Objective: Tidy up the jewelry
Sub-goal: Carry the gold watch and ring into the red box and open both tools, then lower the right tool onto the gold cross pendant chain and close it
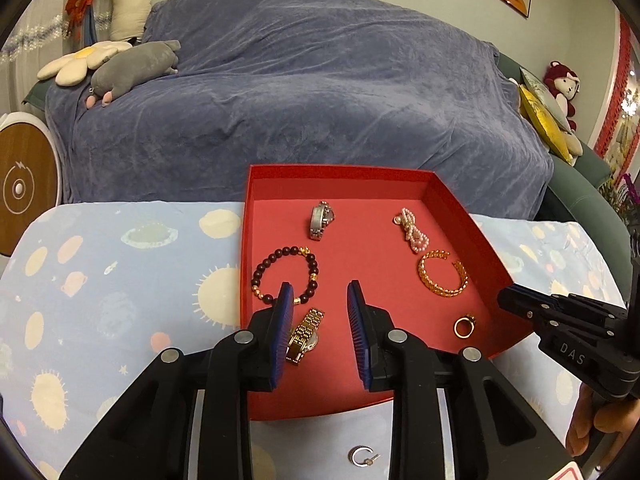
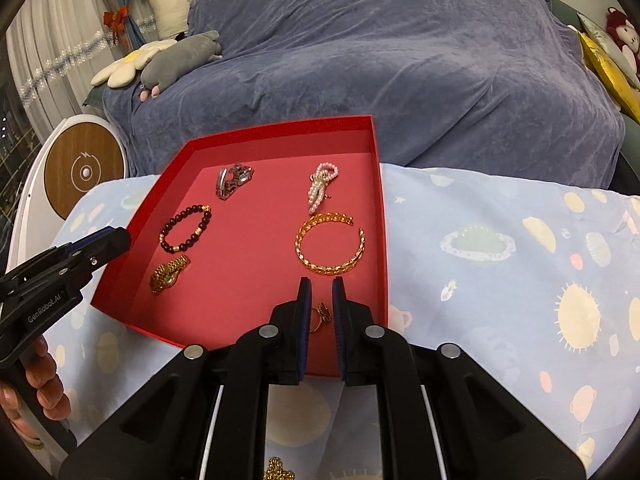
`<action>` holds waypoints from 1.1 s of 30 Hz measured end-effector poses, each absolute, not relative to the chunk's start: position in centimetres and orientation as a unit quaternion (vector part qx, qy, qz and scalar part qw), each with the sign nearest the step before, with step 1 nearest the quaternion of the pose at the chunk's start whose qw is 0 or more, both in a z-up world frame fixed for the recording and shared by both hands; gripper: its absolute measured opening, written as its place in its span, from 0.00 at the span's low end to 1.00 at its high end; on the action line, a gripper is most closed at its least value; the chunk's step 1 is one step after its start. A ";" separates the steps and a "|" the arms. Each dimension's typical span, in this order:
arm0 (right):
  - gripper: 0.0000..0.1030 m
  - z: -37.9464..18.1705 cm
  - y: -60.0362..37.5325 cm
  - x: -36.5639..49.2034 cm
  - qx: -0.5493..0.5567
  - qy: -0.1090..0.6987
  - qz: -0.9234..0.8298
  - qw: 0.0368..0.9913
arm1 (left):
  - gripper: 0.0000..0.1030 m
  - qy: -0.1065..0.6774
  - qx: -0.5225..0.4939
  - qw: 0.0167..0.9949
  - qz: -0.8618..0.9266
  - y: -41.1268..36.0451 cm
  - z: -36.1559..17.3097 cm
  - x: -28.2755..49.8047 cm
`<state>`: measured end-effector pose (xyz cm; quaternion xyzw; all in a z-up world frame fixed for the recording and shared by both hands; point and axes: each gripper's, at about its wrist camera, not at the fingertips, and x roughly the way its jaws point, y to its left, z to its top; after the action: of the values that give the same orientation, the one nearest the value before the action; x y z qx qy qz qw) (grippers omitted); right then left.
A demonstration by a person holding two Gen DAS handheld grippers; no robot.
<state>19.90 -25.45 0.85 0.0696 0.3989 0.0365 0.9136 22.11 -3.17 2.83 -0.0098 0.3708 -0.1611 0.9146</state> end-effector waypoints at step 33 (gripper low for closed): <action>0.27 -3.8 -21.7 8.5 0.066 0.464 0.057 0.881 | 0.40 0.422 -0.026 0.894 -0.152 1.7 1.5 9.7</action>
<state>8.45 -21.69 -3.80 0.0665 0.4642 0.0574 0.8814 9.68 1.74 1.51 -0.0256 0.4216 -0.1524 0.8935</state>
